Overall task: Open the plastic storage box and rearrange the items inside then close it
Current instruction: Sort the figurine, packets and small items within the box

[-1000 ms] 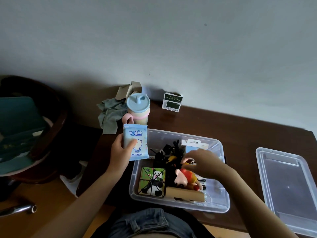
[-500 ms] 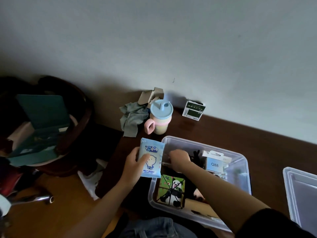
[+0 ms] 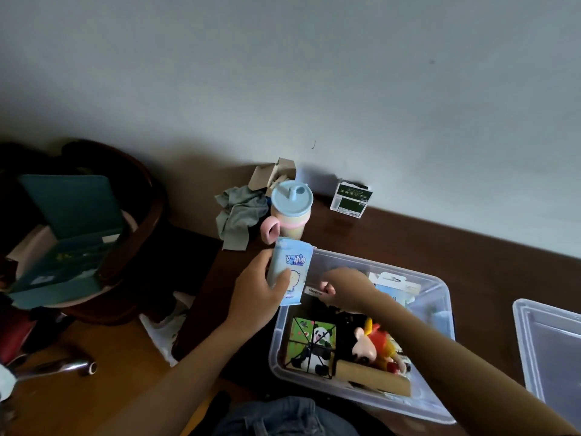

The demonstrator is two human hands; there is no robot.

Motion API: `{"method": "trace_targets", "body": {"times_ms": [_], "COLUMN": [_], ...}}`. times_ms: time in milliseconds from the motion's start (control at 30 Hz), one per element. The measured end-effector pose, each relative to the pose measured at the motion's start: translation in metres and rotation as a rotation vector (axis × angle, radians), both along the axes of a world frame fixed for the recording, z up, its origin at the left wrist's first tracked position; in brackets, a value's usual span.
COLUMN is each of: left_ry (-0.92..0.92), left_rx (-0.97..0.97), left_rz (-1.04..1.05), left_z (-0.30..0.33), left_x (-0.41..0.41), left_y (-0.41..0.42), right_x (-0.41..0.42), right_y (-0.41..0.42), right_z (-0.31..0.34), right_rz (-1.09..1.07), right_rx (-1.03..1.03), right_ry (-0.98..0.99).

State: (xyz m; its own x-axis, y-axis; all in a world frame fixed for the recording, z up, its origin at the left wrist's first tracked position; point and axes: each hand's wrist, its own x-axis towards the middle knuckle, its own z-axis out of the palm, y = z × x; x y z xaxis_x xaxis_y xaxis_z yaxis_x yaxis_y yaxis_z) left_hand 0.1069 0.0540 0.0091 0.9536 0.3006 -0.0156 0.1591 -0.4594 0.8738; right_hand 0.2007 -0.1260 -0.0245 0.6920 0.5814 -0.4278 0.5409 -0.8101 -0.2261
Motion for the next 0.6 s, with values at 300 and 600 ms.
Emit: {"method": "trace_targets", "body": {"times_ms": [300,600], "left_ry": [0.2,0.498], "left_rx": [0.785,0.996], "left_rz": [-0.324,-0.397], "left_z": [-0.003,-0.029], "left_x": [0.028,0.05], "left_y": [-0.051,-0.086], "right_x": [-0.019,-0.042], "right_y": [-0.083,-0.109], "right_z": [0.038,0.033], "right_rz": [-0.455,-0.593], "right_rx": [0.123,0.366], "right_ry": [0.052,0.284]}}
